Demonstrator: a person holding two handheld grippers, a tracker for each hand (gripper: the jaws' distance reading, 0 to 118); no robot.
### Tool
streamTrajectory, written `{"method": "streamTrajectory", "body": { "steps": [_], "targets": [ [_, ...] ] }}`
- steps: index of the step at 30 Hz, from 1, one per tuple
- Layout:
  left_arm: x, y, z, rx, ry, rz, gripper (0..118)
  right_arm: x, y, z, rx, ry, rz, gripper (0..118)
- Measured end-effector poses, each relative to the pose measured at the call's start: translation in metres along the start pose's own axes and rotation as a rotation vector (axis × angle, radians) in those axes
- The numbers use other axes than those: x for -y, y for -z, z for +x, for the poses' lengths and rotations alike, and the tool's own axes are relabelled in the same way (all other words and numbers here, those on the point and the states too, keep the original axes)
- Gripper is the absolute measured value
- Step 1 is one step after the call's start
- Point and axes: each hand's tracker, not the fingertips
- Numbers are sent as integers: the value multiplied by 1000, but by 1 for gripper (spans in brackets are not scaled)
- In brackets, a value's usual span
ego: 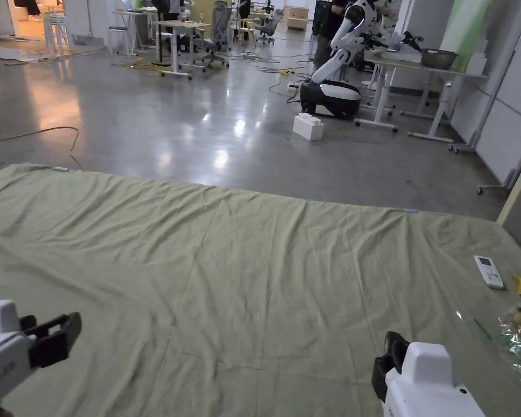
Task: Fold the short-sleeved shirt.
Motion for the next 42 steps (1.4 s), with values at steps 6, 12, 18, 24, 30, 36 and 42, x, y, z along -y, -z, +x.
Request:
{"method": "streamTrajectory", "body": {
  "steps": [6,12,18,24,30,36,42],
  "targets": [
    [35,3,95,32,21,67,62,1,-1,-1,-2,15,12,2],
    [36,-11,161,41,99,157,33,0,-3,3,5,19,32,2],
    [34,-16,184,-9,187,196,6,1,-7,11,21,42,44,2],
    [30,-24,178,-29,176,218,3,5,-15,12,27,59,50,2],
    [29,-27,171,-47,175,225,3,4,-17,8,18,40,61,2],
    [28,-27,168,-52,149,241,3,1,-16,4,11,35,70,2],
    [27,-26,166,-55,157,243,64,1,-13,-1,23,11,77,78]
  ]
}}
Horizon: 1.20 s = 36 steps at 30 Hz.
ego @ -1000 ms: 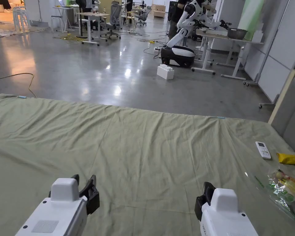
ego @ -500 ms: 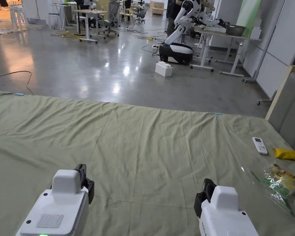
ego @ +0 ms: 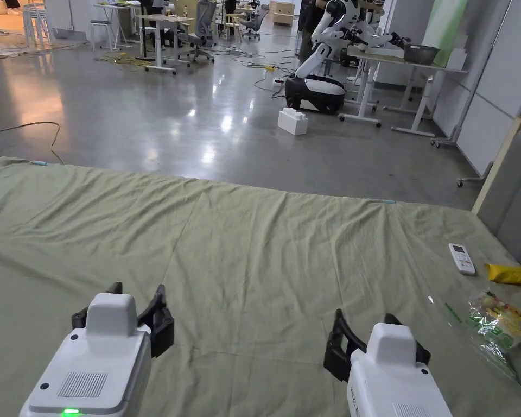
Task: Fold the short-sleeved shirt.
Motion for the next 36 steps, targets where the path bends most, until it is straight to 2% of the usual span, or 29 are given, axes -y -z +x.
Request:
{"method": "streamTrajectory", "body": {
  "steps": [1,2,3,5,9,14,16,17,24,26,29,33,36],
  "targets": [
    [0,0,0,4,4,5,64,0,1,0,2,5,-5,78],
    [0,-2,-1,9,8,14,79,1,0,0,4,5,3,90],
    [0,-2,-1,9,8,5,82,1,0,0,5,2,13,93],
    [0,-3,-1,3,20,12,83,0,-1,0,0,-3,23,97],
    [0,-3,-3,-4,29,11,85,-1,-1,0,-16,19,27,117],
    [-3,-3,-8,-13,11,-4,86,-3,-3,2,-1,30,31,118],
    [-5,-4,-11,-10,5,-10,86,-4,-2,6,-11,70,13,118],
    [-5,-6,-12,-5,1,-4,86,-3,-1,9,-19,115,6,118],
    [-10,-2,-12,-7,10,3,87,-8,4,11,-30,119,2,118],
    [-9,-1,-12,-11,0,4,94,-8,7,10,-28,152,-39,118],
    [-10,-1,-12,-18,-12,0,101,-10,8,6,2,146,-37,118],
    [-9,0,-13,7,-33,4,103,-14,10,5,-31,177,-85,118],
    [-8,2,-10,-40,-20,-1,113,-18,13,6,-69,230,-125,118]
  ]
}}
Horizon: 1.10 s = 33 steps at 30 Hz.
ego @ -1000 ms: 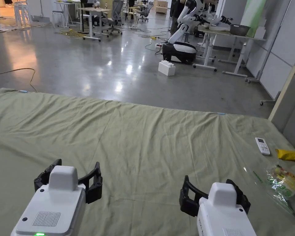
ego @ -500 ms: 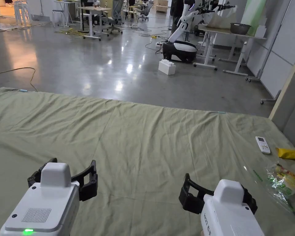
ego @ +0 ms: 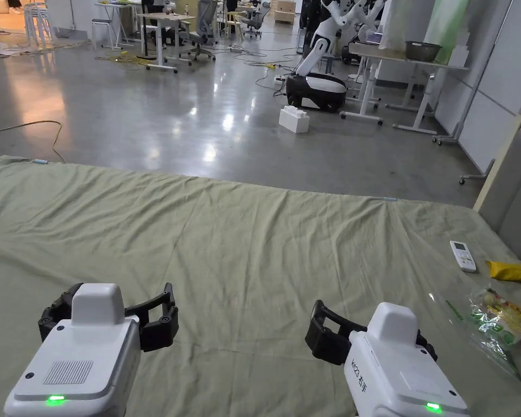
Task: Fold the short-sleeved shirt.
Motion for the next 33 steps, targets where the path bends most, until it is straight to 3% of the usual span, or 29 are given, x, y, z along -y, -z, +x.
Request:
{"method": "streamTrajectory", "body": {
  "steps": [13,22,33],
  "targets": [
    [-3,4,-8,-5,0,1,115,-21,4,-3,75,114,-88,118],
    [-5,7,-8,19,10,-17,115,-19,9,-7,116,49,-131,118],
    [-6,9,-9,33,21,-16,115,-17,14,-6,105,39,-162,118]
  ]
}}
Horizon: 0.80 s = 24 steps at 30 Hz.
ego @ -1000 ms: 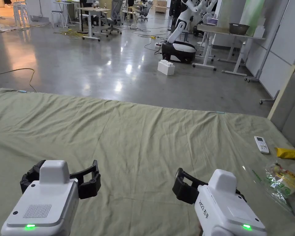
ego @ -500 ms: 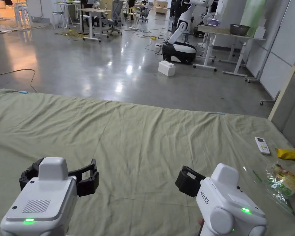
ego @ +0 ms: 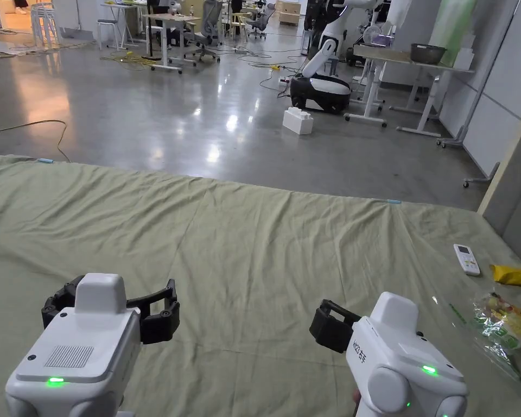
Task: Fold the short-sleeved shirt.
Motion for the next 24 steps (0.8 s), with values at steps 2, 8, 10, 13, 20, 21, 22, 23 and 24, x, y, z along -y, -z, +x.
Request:
{"method": "streamTrajectory", "body": {
  "steps": [2,8,10,13,20,21,22,23,24],
  "targets": [
    [1,0,0,1,3,0,115,1,1,0,5,-5,-3,118],
    [2,1,-1,42,-6,-12,115,6,4,-1,20,-28,19,118],
    [3,2,-1,39,-2,-12,115,7,6,0,28,-19,9,118],
    [3,2,-2,35,0,0,115,10,6,1,31,-10,15,118],
    [11,26,-16,45,-9,-18,115,16,2,6,11,-51,143,118],
    [10,15,-7,45,-9,-20,115,17,1,6,-4,-73,177,118],
    [10,17,-8,47,-9,-20,115,17,0,6,-9,-90,194,118],
    [9,21,-11,49,-8,-19,115,17,0,5,-16,-106,214,118],
    [9,24,-13,48,-7,-16,115,16,0,5,-24,-105,219,118]
  ]
}}
